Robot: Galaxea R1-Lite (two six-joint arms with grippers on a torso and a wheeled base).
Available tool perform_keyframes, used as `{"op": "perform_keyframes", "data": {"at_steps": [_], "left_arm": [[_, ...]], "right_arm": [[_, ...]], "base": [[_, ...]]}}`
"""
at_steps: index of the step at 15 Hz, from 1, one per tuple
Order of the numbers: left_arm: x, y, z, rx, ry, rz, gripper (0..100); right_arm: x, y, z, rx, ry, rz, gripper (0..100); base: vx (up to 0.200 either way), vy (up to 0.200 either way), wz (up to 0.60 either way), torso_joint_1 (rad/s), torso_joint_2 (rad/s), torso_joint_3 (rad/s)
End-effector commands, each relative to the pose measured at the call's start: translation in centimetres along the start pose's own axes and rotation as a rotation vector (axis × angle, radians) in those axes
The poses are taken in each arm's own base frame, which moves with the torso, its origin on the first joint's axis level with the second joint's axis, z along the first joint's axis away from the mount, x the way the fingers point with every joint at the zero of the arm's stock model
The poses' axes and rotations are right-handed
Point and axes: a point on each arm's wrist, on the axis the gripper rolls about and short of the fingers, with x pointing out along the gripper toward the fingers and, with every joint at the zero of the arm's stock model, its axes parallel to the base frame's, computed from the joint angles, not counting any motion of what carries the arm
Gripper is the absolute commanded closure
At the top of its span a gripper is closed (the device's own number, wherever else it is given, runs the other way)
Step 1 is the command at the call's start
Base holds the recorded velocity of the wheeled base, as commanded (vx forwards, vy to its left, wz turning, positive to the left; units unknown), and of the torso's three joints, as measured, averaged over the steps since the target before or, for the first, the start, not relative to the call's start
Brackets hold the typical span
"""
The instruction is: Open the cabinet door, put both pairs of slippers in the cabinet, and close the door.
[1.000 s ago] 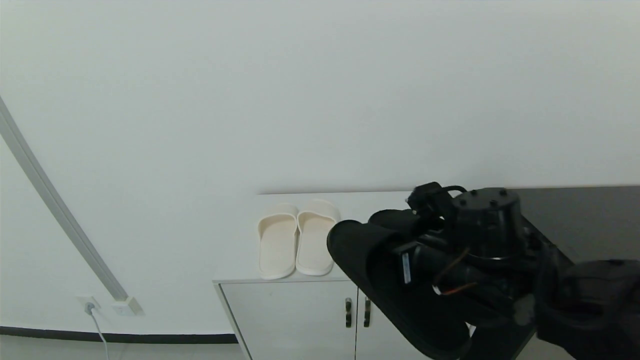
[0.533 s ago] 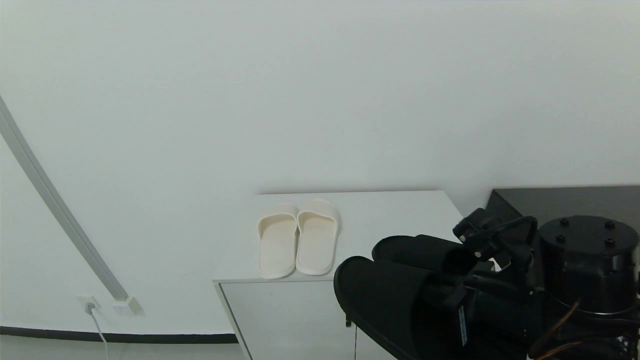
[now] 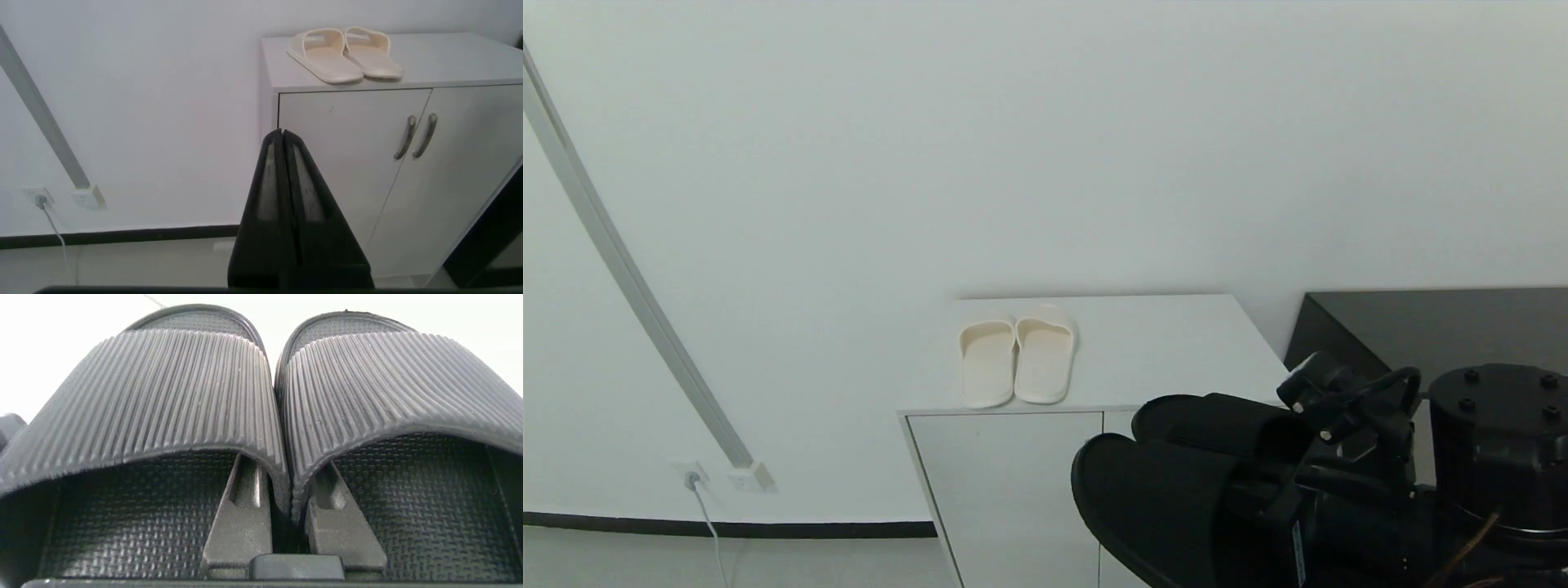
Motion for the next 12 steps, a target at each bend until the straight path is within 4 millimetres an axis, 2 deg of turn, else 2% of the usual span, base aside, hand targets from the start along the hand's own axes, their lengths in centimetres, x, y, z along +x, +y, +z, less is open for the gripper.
{"op": "perform_keyframes", "data": {"at_steps": [1, 12], "left_arm": [[0.01, 0.0, 0.0, 0.0, 0.001, 0.0, 100], [0.01, 0.02, 0.02, -0.008, -0.001, 0.008, 100]], "right_arm": [[0.09, -0.07, -0.26, -0.001, 0.011, -0.003, 100], [0.42, -0.59, -0.74, 0.005, 0.035, -0.022, 100]], "base": [[0.0, 0.0, 0.0, 0.0, 0.0, 0.0], [0.0, 0.0, 0.0, -0.009, 0.02, 0.012]]}}
